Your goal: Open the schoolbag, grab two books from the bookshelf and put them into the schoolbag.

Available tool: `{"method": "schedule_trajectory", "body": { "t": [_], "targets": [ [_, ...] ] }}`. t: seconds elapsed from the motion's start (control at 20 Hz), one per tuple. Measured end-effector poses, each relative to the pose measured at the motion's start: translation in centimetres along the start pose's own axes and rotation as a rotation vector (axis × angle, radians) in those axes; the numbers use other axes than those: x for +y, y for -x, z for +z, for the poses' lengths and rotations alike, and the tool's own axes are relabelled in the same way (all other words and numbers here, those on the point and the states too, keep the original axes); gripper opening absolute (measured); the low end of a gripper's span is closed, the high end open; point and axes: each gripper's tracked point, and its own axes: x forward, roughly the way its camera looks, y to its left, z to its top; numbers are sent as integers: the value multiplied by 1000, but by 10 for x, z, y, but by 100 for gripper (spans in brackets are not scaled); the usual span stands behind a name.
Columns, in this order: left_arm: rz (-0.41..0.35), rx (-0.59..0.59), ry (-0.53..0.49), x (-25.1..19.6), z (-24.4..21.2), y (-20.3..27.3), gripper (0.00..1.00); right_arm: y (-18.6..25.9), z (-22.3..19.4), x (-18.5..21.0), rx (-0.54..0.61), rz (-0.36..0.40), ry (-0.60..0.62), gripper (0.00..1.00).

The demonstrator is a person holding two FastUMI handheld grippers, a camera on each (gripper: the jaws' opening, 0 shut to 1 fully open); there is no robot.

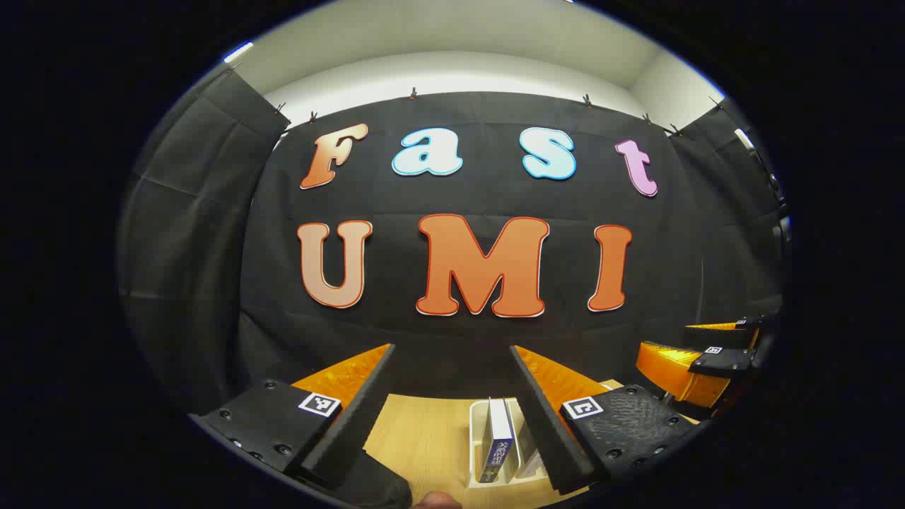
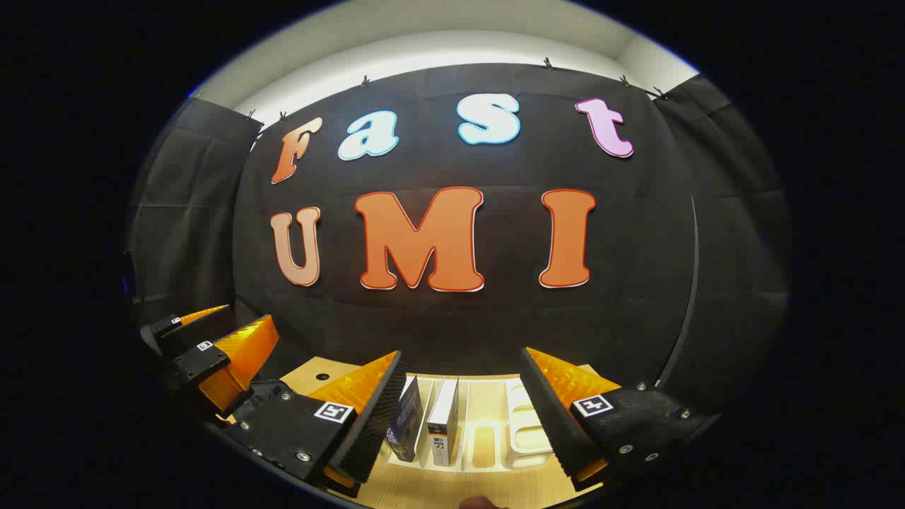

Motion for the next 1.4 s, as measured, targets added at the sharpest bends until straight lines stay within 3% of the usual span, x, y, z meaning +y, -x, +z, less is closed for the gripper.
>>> {"method": "schedule_trajectory", "body": {
  "t": [0.3, 0.4, 0.95, 1.4],
  "targets": [
    [8, -3, -6, 7, -1, 3, 99, -1, -1, 8, 0, 11, 8, 100],
    [9, 3, -9, 7, -4, 5, 98, 1, -1, 11, 2, 17, 9, 97],
    [8, 12, -38, 4, -13, 15, 99, 9, -7, 8, 20, 20, 17, 97],
    [53, 105, -184, 25, -66, 22, 100, 2, -19, -12, 43, 30, 39, 97]
  ]
}}
